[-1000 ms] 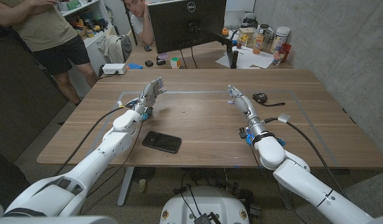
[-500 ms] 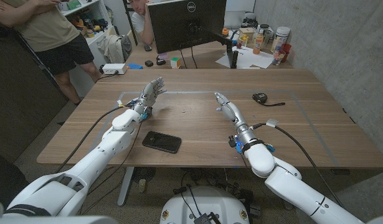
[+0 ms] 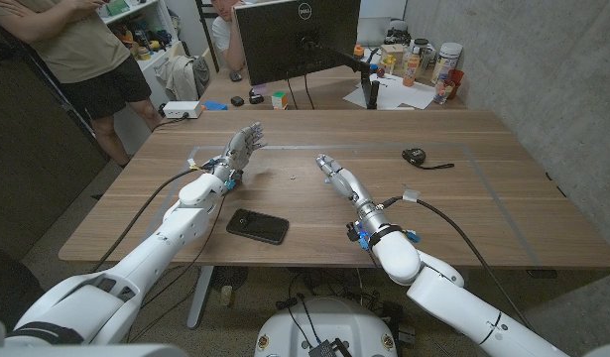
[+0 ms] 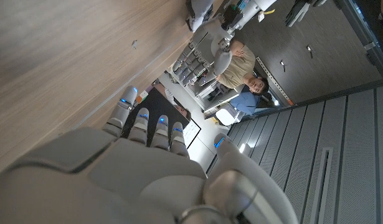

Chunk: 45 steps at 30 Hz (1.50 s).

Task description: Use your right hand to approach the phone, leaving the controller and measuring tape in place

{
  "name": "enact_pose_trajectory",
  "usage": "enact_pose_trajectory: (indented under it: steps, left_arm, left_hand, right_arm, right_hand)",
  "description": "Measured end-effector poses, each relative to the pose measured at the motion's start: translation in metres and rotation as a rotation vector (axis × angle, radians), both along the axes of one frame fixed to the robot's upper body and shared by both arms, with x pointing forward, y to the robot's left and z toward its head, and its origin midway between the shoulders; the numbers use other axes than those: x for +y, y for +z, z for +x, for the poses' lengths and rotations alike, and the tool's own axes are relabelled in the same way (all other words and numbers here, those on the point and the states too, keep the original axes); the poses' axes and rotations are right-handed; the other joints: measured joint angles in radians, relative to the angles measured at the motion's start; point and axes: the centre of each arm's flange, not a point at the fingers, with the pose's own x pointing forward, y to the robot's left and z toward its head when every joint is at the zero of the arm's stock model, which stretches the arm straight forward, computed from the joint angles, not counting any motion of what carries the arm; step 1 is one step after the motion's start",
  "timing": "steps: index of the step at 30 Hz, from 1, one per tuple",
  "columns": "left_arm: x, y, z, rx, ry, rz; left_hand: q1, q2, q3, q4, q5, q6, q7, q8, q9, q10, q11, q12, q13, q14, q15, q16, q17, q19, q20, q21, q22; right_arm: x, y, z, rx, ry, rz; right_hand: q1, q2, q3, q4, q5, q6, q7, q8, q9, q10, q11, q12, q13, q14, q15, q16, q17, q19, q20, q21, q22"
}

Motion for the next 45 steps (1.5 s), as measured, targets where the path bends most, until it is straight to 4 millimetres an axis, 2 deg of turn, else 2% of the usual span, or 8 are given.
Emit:
enact_pose_trajectory:
  steps: [6,9,13,22,31,41,45]
  left_arm:
    - [-0.001,0.002,0.001,-0.002,-0.006,0.01]
    - [-0.002,0.003,0.002,-0.003,-0.01,0.017]
    - [-0.004,0.004,0.003,-0.002,-0.016,0.026]
    - [-0.002,0.006,0.009,0.003,-0.028,0.041]
    - [0.002,0.008,0.014,0.005,-0.034,0.047]
    - [0.008,0.011,0.019,0.003,-0.043,0.065]
    - [0.013,0.015,0.018,-0.004,-0.035,0.077]
  left_hand:
    - [0.0,0.0,0.0,0.0,0.0,0.0,0.0,0.0,0.0,0.0,0.0,0.0,0.0,0.0,0.0,0.0,0.0,0.0,0.0,0.0,0.0]
    - [0.0,0.0,0.0,0.0,0.0,0.0,0.0,0.0,0.0,0.0,0.0,0.0,0.0,0.0,0.0,0.0,0.0,0.0,0.0,0.0,0.0]
    - [0.0,0.0,0.0,0.0,0.0,0.0,0.0,0.0,0.0,0.0,0.0,0.0,0.0,0.0,0.0,0.0,0.0,0.0,0.0,0.0,0.0]
    - [0.0,0.0,0.0,0.0,0.0,0.0,0.0,0.0,0.0,0.0,0.0,0.0,0.0,0.0,0.0,0.0,0.0,0.0,0.0,0.0,0.0]
    - [0.0,0.0,0.0,0.0,0.0,0.0,0.0,0.0,0.0,0.0,0.0,0.0,0.0,0.0,0.0,0.0,0.0,0.0,0.0,0.0,0.0]
    - [0.0,0.0,0.0,0.0,0.0,0.0,0.0,0.0,0.0,0.0,0.0,0.0,0.0,0.0,0.0,0.0,0.0,0.0,0.0,0.0,0.0]
    - [0.0,0.0,0.0,0.0,0.0,0.0,0.0,0.0,0.0,0.0,0.0,0.0,0.0,0.0,0.0,0.0,0.0,0.0,0.0,0.0,0.0]
  right_arm:
    - [0.015,-0.002,0.004,0.016,0.024,-0.042]
    - [0.024,-0.004,0.007,0.021,0.033,-0.066]
    - [0.036,-0.004,0.009,0.021,0.043,-0.091]
    - [0.066,-0.003,0.013,0.01,0.064,-0.131]
    - [0.088,-0.001,0.009,-0.003,0.079,-0.152]
    - [0.114,-0.011,-0.002,-0.032,0.055,-0.21]
    - [0.12,-0.015,-0.004,-0.061,0.016,-0.252]
  right_hand:
    - [0.0,0.0,0.003,-0.006,0.0,-0.023,-0.002,-0.007,0.0,-0.025,0.007,-0.008,0.0,-0.024,0.004,-0.017,0.001,0.0,0.0,-0.019,0.0]
    - [0.002,-0.002,0.0,-0.008,0.0,-0.03,0.005,-0.007,0.005,-0.036,0.01,-0.013,0.0,-0.035,0.007,-0.023,0.003,-0.008,0.007,-0.029,0.0]
    - [0.009,0.001,0.0,-0.008,0.0,-0.046,0.01,-0.01,0.005,-0.043,0.007,-0.013,0.0,-0.04,0.009,-0.026,0.003,-0.011,0.004,-0.038,0.0]
    - [0.009,0.001,0.003,-0.011,0.0,-0.061,0.011,-0.01,0.005,-0.054,0.017,-0.013,0.005,-0.042,0.011,-0.027,0.003,-0.02,0.002,-0.051,0.0]
    - [0.009,0.001,0.003,-0.019,0.0,-0.066,0.016,-0.01,0.005,-0.053,0.017,-0.013,0.005,-0.041,0.011,-0.027,0.003,-0.02,0.002,-0.058,0.0]
    - [0.013,0.006,0.003,-0.02,0.0,-0.066,0.016,-0.01,0.005,-0.053,0.017,-0.013,0.005,-0.034,0.003,-0.026,0.002,-0.02,0.002,-0.065,0.0]
    - [0.023,0.004,0.011,-0.027,0.0,-0.071,0.011,-0.01,0.005,-0.053,0.017,-0.013,0.005,-0.032,0.002,-0.026,0.002,-0.02,0.002,-0.068,0.0]
